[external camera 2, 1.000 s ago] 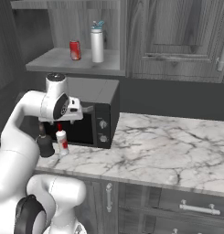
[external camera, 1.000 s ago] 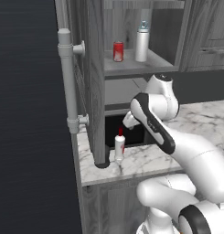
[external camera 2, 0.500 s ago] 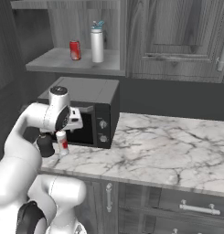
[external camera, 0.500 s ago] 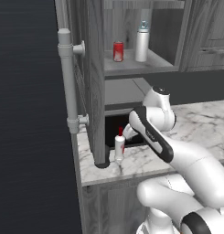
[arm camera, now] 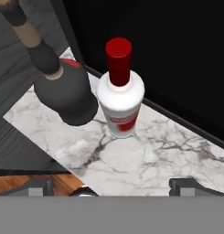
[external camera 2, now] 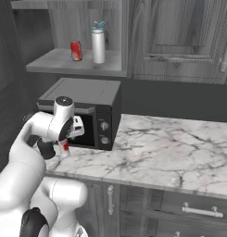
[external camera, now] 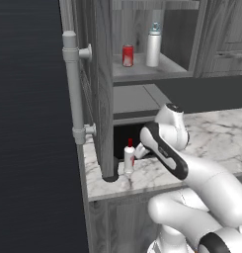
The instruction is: Sort all alcoholic drinks to one cabinet, and non-alcoholic drinks to the other.
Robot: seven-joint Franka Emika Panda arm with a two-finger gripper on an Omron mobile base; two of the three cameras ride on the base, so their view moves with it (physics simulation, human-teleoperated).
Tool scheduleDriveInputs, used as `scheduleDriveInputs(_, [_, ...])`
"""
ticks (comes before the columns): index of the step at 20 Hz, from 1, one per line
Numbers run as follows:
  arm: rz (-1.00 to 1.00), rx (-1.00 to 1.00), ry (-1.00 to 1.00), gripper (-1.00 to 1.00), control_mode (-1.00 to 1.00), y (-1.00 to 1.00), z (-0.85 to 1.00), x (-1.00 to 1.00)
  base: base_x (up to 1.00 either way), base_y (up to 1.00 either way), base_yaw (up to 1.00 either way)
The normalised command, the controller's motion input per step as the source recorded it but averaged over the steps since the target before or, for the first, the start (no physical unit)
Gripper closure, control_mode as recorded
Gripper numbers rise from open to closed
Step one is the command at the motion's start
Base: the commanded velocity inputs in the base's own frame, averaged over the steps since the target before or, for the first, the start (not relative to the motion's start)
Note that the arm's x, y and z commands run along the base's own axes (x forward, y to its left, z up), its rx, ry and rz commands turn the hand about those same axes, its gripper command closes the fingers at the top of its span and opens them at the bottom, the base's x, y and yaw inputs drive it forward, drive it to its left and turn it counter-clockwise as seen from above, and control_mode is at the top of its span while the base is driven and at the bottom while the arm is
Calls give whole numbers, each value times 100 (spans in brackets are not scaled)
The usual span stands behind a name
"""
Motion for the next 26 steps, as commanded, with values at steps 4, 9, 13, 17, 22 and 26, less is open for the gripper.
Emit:
scheduleDriveInputs(4, [8,3,-6,-100,-100,0,-20,0,0,0,0])
scheduleDriveInputs(9, [6,3,-9,-100,-100,0,-11,0,0,0,0])
scheduleDriveInputs(13, [2,2,-10,-100,-100,1,-9,0,0,0,0])
scheduleDriveInputs(17, [0,2,-7,-100,-100,3,-7,0,0,0,0])
scheduleDriveInputs(22, [0,2,-2,-100,-100,3,-7,2,0,0,0])
scheduleDriveInputs(26, [0,2,0,-100,-100,2,-6,1,0,0,0])
